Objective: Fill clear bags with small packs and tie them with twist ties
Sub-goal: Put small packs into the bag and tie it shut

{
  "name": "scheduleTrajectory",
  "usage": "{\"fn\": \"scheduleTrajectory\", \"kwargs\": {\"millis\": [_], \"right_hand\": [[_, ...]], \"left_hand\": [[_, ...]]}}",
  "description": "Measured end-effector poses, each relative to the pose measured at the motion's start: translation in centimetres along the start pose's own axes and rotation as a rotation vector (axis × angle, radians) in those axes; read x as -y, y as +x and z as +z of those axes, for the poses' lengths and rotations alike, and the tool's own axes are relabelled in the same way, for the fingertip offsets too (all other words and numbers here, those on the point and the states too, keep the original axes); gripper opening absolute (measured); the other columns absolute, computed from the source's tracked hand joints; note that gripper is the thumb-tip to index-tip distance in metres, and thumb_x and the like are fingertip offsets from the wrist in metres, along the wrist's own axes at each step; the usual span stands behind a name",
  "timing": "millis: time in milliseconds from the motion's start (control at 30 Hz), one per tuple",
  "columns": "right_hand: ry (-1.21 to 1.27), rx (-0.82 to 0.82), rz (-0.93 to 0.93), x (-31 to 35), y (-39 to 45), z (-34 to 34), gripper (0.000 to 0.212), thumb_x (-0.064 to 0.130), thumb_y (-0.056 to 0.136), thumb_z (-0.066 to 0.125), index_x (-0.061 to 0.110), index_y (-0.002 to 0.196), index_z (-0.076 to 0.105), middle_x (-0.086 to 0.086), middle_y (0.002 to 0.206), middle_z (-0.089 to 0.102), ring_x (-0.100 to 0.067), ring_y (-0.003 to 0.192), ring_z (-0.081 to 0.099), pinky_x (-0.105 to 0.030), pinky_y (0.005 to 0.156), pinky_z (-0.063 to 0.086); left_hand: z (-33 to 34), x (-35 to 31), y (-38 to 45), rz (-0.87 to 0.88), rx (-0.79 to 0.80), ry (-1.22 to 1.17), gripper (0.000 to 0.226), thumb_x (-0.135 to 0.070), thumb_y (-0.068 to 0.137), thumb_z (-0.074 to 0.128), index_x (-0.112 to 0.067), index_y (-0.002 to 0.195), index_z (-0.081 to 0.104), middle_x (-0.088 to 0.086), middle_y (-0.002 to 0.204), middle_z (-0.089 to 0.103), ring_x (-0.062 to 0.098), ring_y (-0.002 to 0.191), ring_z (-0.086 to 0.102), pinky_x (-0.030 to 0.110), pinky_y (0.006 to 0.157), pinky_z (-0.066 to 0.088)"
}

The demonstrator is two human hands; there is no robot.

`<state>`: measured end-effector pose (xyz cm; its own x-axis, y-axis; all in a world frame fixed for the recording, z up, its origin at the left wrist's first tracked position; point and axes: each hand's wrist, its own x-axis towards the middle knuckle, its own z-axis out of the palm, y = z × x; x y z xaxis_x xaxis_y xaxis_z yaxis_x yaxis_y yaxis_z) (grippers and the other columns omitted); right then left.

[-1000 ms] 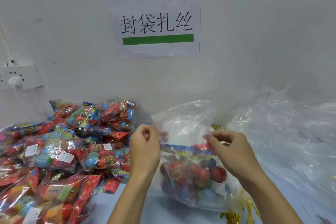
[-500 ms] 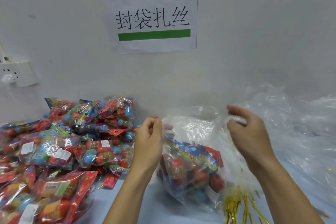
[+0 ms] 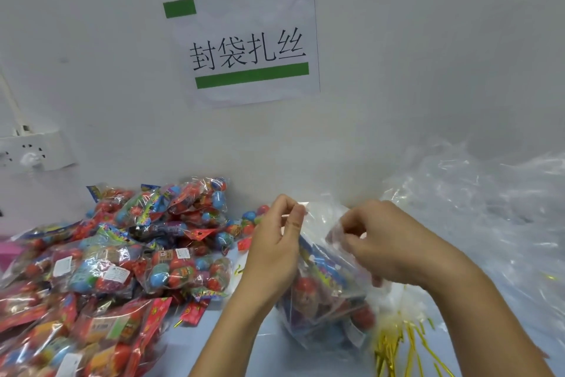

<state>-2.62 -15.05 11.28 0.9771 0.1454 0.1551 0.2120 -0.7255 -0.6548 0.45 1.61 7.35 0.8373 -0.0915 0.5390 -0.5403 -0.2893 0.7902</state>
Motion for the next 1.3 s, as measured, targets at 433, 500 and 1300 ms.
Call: {"fn": "scheduleTrajectory", "kwargs": {"millis": [433, 500, 1300], "right_hand": [[-0.083, 0.134, -0.075, 1.6, 0.3, 2.6, 0.024, 0.014, 0.088, 0.063, 0.024, 0.066, 0.068, 0.007, 0.066, 0.067, 0.000, 0.042, 0.054, -0.013, 0.046, 0.041], [-0.117, 0.171, -0.100, 2.1, 0.3, 3.1, 0.021, 0.016, 0.086, 0.059, 0.011, 0.068, 0.068, 0.001, 0.060, 0.058, -0.009, 0.049, 0.047, -0.022, 0.051, 0.041], [-0.096, -0.263, 0.105, 2.0, 1.7, 8.1, 0.036, 0.037, 0.086, 0.061, 0.019, 0.061, 0.042, 0.000, 0.065, 0.049, -0.021, 0.056, 0.042, -0.030, 0.053, 0.036]], "left_hand": [[0.9, 4.5, -4.1, -0.607, -0.244, -0.356, 0.043, -0.028, 0.107, 0.038, 0.009, 0.115, 0.059, 0.037, 0.099, 0.059, 0.048, 0.080, 0.058, 0.058, 0.071, 0.052], [1.1, 4.5, -4.2, -0.527, -0.183, -0.243, 0.039, -0.024, 0.107, 0.038, 0.008, 0.112, 0.060, 0.037, 0.105, 0.061, 0.046, 0.079, 0.057, 0.057, 0.077, 0.053], [1.7, 5.2, -4.2, -0.384, -0.122, -0.522, 0.035, -0.047, 0.099, 0.044, -0.032, 0.104, 0.076, 0.004, 0.100, 0.076, 0.017, 0.098, 0.072, 0.044, 0.091, 0.057]]}}
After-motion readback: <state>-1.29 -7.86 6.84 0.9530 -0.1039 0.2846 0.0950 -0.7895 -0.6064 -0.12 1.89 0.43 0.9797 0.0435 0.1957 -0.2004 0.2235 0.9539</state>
